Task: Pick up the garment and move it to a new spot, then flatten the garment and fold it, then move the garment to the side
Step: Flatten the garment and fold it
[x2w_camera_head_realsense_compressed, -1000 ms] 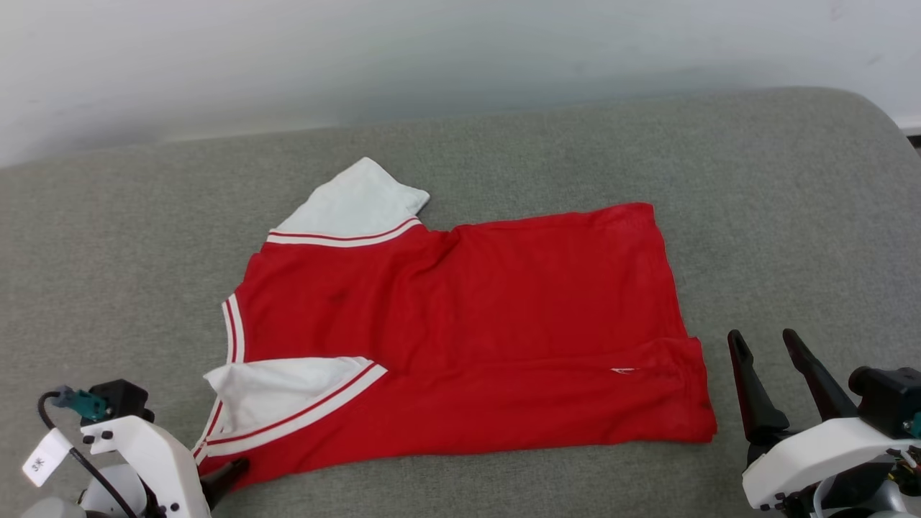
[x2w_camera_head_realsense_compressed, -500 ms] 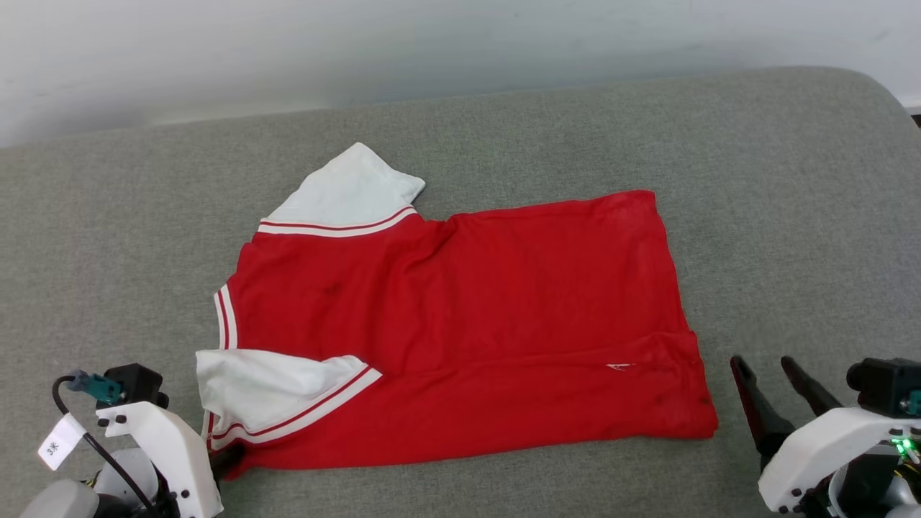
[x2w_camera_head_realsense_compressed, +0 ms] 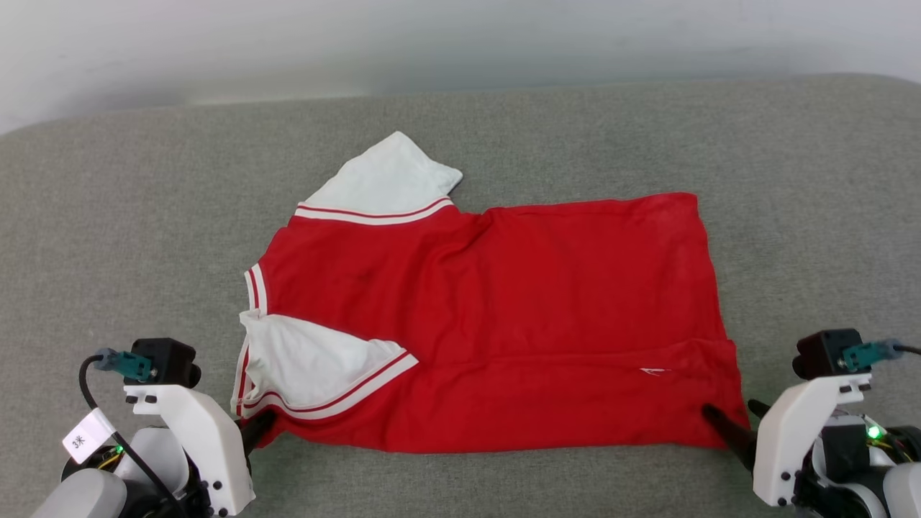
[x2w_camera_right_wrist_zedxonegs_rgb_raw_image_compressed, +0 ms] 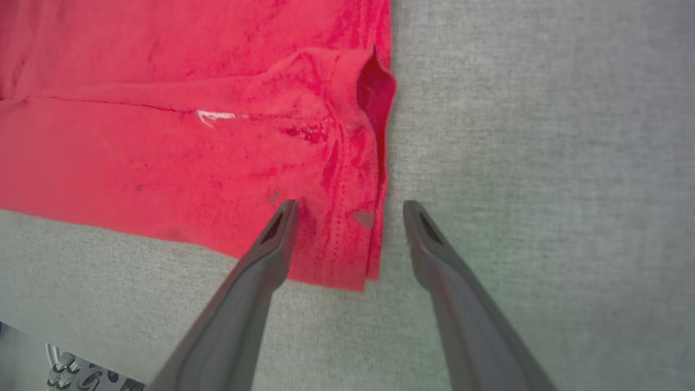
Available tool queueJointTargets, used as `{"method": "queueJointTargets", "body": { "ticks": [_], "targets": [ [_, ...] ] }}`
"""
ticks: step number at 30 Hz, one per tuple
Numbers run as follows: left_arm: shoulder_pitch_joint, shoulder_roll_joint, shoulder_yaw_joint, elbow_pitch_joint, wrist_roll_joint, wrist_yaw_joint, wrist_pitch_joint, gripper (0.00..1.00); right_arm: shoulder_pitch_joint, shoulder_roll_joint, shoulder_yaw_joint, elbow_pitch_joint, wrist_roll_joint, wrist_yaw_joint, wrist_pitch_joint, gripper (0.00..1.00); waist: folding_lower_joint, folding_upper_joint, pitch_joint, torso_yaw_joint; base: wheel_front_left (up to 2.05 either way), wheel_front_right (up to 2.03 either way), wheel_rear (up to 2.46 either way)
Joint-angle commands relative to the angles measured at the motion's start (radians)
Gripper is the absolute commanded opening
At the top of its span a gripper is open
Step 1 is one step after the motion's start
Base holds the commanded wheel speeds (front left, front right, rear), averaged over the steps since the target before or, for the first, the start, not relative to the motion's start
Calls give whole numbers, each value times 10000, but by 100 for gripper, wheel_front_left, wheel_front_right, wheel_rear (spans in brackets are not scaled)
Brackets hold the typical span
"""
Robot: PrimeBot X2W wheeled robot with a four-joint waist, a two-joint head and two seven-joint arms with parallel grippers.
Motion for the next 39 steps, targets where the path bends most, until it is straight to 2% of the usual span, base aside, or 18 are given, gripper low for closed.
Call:
{"method": "queueJointTargets", "body": {
  "ticks": [1,8,9,10,11,21,27,33,37,38,39],
  "targets": [
    [-82,4,-1,-110,35,63,8,0,-257,-85,80,143,-7,-4,41,100,0,0,159,108,0,0,0],
    [-110,-94,-65,-264,63,111,-22,0,-750,47,719,1390,296,-2,617,100,0,0,448,228,0,0,0],
    [-101,-123,-73,-238,44,106,-43,0,-719,79,870,1567,406,1,735,45,0,0,457,245,0,0,0],
    [-85,-125,-61,-234,34,111,-55,0,-780,67,893,1574,437,10,669,5,0,0,462,240,0,0,0],
    [-64,-129,-51,-223,27,116,-75,0,-810,33,907,1602,469,10,662,0,0,0,451,232,0,0,0],
    [738,-72,62,-429,-234,296,-259,0,-658,-449,773,1428,636,-4,265,0,0,0,-580,262,0,0,0],
    [1725,-45,144,-563,-506,568,-347,0,101,-514,608,1193,756,-4,499,0,0,0,-1445,374,0,0,0],
    [2454,40,190,-635,-711,770,-319,0,881,-509,185,757,761,-4,798,0,0,0,-1853,484,0,0,0],
    [2588,-143,38,-441,-796,660,-337,0,1219,-382,118,597,639,-4,870,0,0,0,-1862,490,0,0,0],
    [2536,-215,-17,-359,-753,598,-396,0,1265,-298,106,577,644,-4,796,3,0,0,-1843,486,0,0,0],
    [2318,-497,-152,-21,-738,383,-584,82,1380,-118,53,627,594,-4,345,100,0,0,-1783,485,0,0,0]
  ]
}}
